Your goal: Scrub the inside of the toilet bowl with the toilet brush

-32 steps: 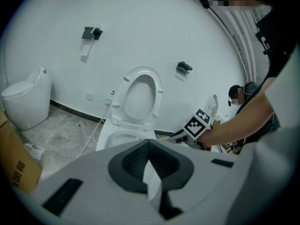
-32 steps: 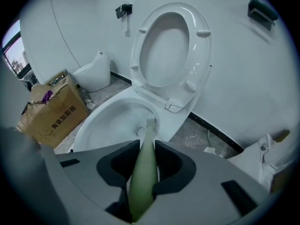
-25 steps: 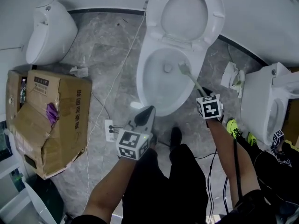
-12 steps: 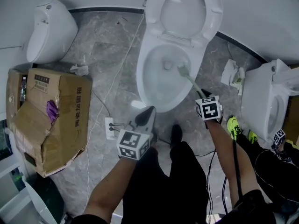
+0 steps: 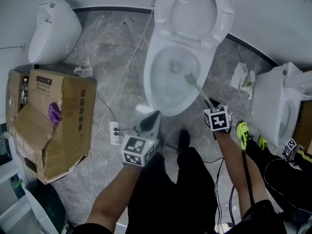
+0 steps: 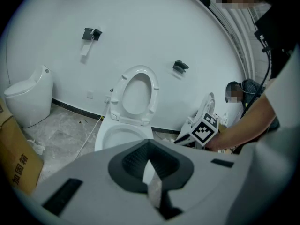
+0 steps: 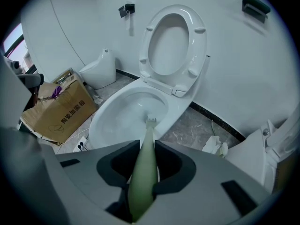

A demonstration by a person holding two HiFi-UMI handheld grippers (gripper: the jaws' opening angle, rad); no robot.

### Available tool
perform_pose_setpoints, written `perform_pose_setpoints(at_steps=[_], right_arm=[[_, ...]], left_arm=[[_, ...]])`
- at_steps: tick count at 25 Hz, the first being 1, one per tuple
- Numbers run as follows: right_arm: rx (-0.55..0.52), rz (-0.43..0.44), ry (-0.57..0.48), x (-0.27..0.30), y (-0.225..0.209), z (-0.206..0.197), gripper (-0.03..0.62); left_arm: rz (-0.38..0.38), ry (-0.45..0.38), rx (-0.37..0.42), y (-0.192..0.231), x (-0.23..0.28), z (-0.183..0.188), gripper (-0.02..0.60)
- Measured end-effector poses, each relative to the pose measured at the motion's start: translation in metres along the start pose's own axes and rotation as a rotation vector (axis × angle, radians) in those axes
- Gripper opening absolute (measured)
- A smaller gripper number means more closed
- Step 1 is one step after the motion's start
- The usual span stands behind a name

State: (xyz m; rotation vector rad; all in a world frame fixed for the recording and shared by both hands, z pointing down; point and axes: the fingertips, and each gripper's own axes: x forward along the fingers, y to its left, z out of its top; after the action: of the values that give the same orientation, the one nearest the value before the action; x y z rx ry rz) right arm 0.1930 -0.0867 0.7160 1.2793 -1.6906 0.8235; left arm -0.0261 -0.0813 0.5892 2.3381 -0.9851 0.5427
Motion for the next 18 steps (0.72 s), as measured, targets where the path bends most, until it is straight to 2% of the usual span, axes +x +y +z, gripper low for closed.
perform_pose_setpoints(at_steps=[11, 18], right_arm=[[-0.04, 0.055, 0.02, -0.017, 0.03, -0.021, 0.106], [-0.158, 0.115, 0.025, -0.031, 0.06, -0.034, 0.106]], left_arm=[[0.018, 0.0, 0.012, 0.0, -0.018, 0.0, 0.008], [0.043, 0.001, 0.02, -0.008, -0.031, -0.004, 0.008]])
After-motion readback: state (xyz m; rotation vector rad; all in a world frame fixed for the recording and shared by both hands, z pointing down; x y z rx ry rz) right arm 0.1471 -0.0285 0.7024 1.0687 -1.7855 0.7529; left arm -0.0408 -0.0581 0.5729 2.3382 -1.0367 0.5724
